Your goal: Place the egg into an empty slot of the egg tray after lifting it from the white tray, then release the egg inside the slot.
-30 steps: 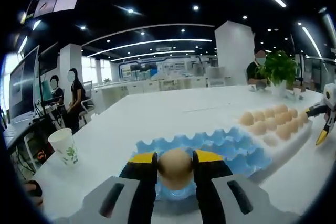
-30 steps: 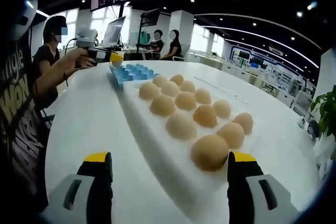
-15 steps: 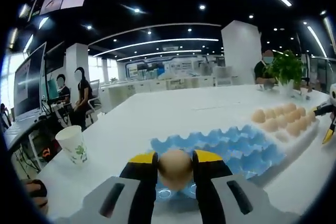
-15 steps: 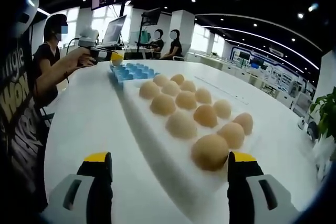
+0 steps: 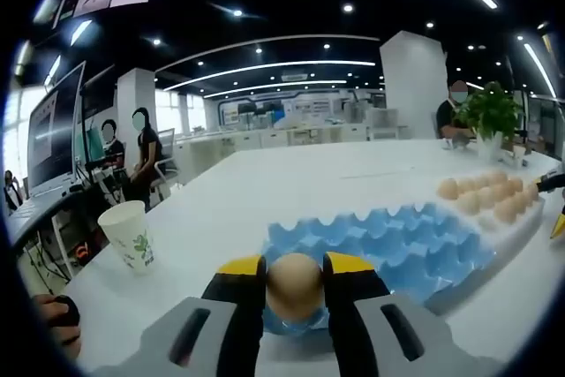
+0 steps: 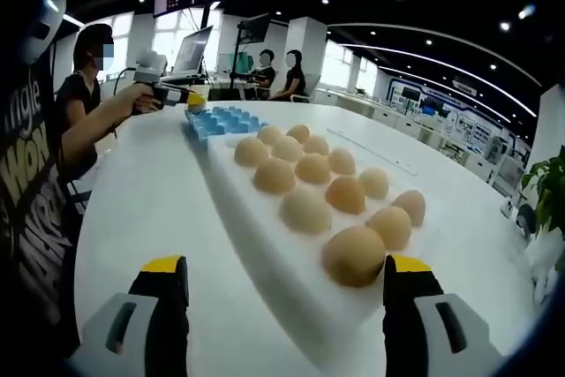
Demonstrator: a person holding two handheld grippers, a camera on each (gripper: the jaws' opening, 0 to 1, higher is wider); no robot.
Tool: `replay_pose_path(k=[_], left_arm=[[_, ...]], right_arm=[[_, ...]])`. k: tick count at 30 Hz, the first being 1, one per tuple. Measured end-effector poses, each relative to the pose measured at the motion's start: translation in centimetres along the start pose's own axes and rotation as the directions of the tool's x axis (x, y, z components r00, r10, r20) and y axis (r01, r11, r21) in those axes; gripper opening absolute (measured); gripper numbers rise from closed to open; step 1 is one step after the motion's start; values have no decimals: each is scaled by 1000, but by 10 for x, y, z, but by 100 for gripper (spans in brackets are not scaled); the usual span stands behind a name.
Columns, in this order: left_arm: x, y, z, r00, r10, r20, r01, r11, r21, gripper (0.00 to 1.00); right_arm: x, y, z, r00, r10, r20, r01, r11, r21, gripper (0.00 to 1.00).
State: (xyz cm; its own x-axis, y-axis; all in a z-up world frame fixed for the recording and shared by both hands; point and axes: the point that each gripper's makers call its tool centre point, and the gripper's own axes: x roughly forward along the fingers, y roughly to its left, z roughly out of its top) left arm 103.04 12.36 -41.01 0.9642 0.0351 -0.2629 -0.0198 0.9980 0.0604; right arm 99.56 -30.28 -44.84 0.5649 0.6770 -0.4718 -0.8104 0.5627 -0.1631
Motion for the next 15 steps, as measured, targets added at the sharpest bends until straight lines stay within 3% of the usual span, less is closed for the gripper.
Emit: replay_pose_path(k=[5,6,7,8,9,12,15], left_arm=[[0,4,-7,1000,3,-12,-3,1000,-15,22],[0,4,-7,1000,2,-8,-2,1000,-19,16],[-1,5,1,999,2,35,-1,1000,-17,10],[-3,2,2,999,-17,40,19,999,-36,9],[-4,3,4,999,-20,48,23,998,-60,12],[-2,7,1,1000,5,21,-5,1000,-27,12],[-1,3,0,1000,-17,24,18,998,-53,12]], right_arm=[[0,0,0,1000,-1,1,1,1000,-1,95],[0,0,0,1000,-1,1,1,1000,-2,95],[0,0,0,1000,-1,0,1,1000,-3,95],[0,0,0,1000,-1,1,1,1000,-3,95],[0,0,0,1000,-1,1,1,1000,-3,96],[0,0,0,1000,-2,1,2,1000,-3,96],[0,1,0,1000,-2,4,2,1000,-2,96]])
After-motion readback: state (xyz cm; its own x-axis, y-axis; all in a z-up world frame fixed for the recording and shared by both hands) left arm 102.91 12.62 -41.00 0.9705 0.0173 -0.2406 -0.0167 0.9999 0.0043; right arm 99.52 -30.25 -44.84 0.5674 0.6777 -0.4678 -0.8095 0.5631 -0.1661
